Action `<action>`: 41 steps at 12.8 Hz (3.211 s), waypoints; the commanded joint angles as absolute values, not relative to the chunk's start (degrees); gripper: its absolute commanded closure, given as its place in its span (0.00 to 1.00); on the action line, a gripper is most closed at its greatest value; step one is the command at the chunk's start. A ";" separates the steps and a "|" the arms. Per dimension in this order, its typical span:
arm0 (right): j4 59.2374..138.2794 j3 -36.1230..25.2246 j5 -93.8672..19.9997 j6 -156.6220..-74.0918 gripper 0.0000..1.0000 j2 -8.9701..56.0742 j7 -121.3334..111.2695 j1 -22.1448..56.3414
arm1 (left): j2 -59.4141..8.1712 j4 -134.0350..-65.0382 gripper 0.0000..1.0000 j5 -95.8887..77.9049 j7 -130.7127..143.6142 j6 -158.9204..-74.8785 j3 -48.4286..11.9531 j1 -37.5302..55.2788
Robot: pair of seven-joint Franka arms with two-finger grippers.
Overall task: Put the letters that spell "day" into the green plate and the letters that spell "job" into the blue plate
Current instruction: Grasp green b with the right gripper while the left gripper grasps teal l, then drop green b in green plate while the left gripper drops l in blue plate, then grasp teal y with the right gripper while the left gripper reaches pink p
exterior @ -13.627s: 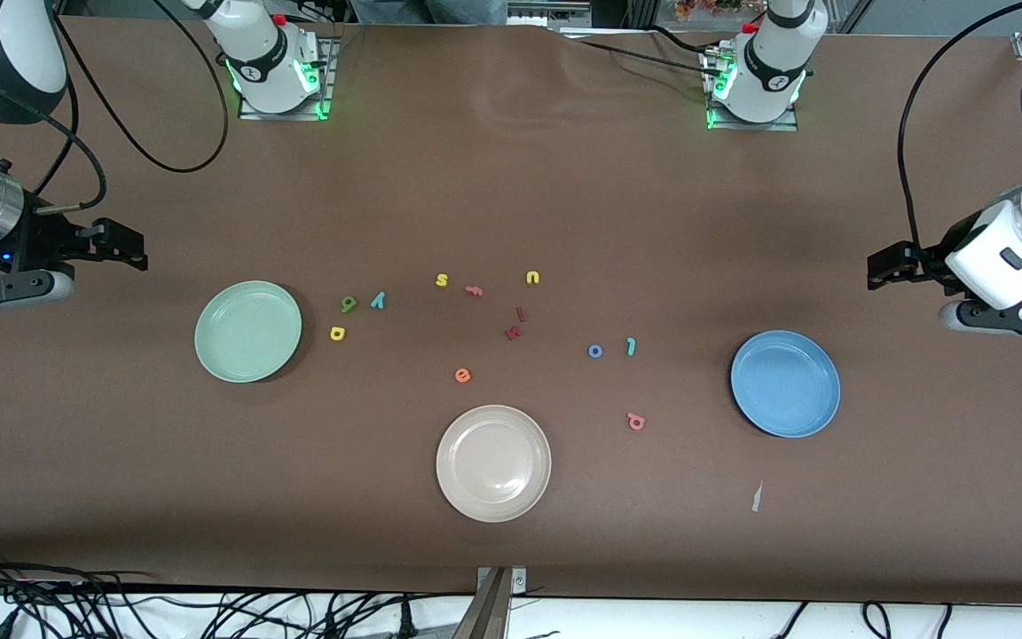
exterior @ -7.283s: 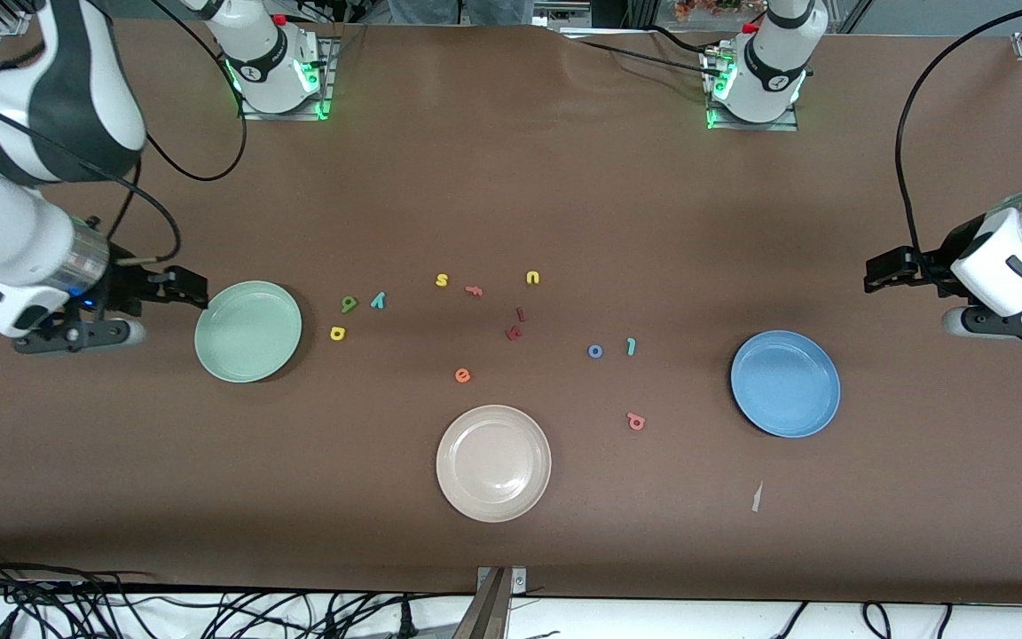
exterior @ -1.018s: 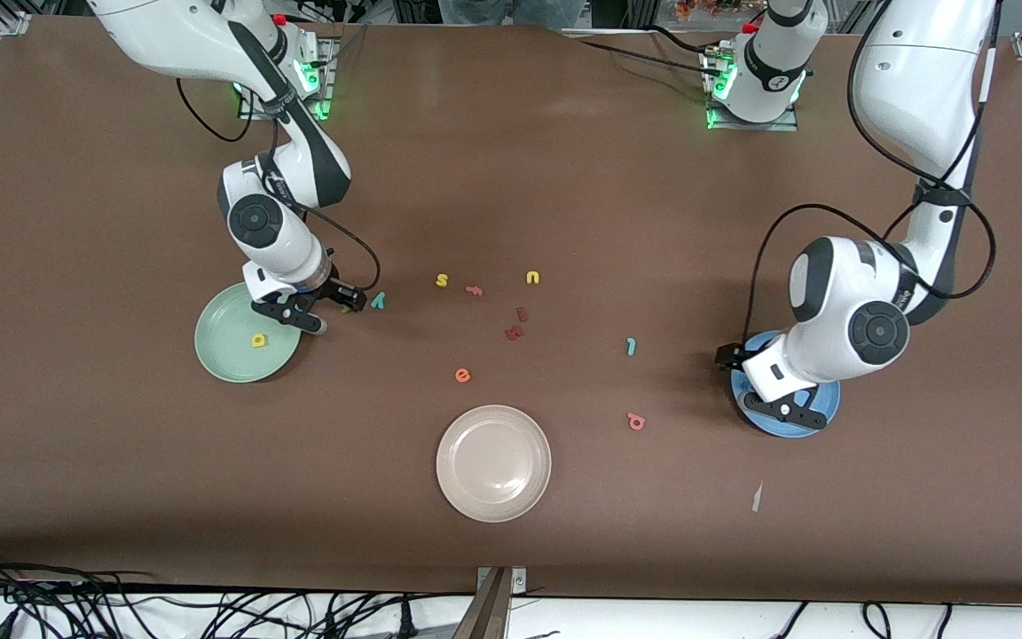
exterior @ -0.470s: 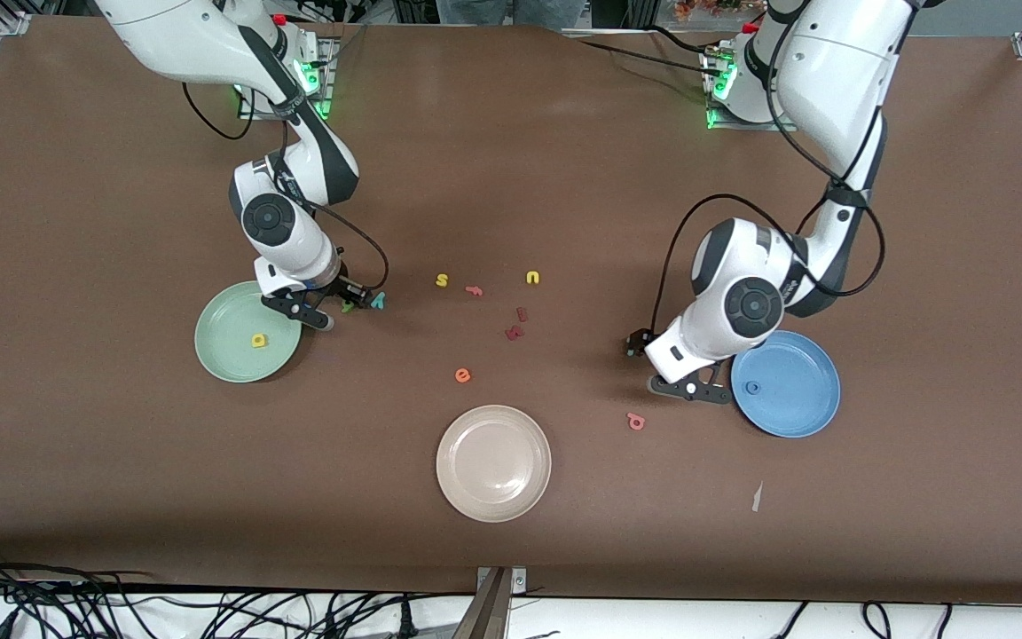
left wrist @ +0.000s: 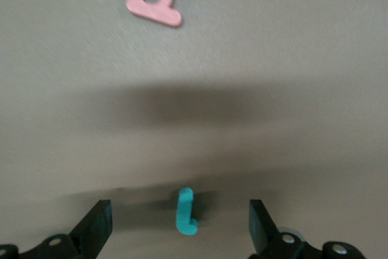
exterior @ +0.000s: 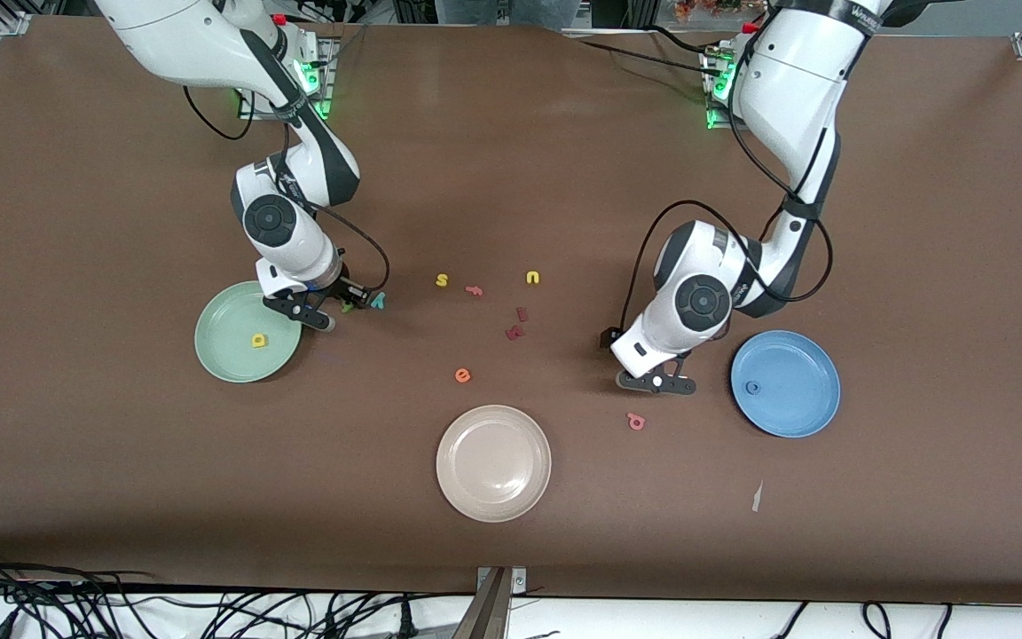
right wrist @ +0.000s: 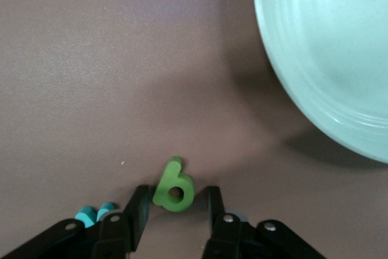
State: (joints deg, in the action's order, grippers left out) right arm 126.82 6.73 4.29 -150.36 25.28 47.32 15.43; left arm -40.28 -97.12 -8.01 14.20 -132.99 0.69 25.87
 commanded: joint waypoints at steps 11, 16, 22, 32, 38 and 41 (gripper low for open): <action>124.29 5.81 4.83 -142.95 0.77 21.28 40.55 15.56 | -39.20 -100.46 0.98 -6.25 14.33 -134.82 1.32 27.60; 122.43 -1.48 4.92 -138.34 0.77 19.16 22.09 14.77 | -38.15 -97.49 1.00 -5.71 8.47 -130.03 2.11 24.89; 122.96 -2.55 4.66 -138.34 0.46 19.34 20.56 14.68 | -36.12 -91.94 1.00 0.16 -13.67 -120.50 2.81 14.62; 119.54 4.30 4.04 -140.62 0.44 23.81 42.24 18.44 | -37.18 -91.58 0.00 -5.79 -20.93 -120.50 2.46 7.82; 117.86 4.48 4.04 -143.87 0.45 28.12 47.29 23.46 | -43.23 -82.37 0.00 -12.92 -1.70 -121.11 2.02 14.40; 118.39 4.48 4.04 -145.11 0.45 28.83 47.29 23.73 | -45.78 -77.88 0.00 -12.83 11.20 -121.20 2.11 16.61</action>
State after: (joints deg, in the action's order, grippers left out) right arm 118.81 4.73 4.34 -144.30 28.22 46.91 23.19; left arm -42.96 -82.61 -11.67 4.66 -121.67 1.34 15.92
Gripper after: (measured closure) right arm 0.449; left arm 0.000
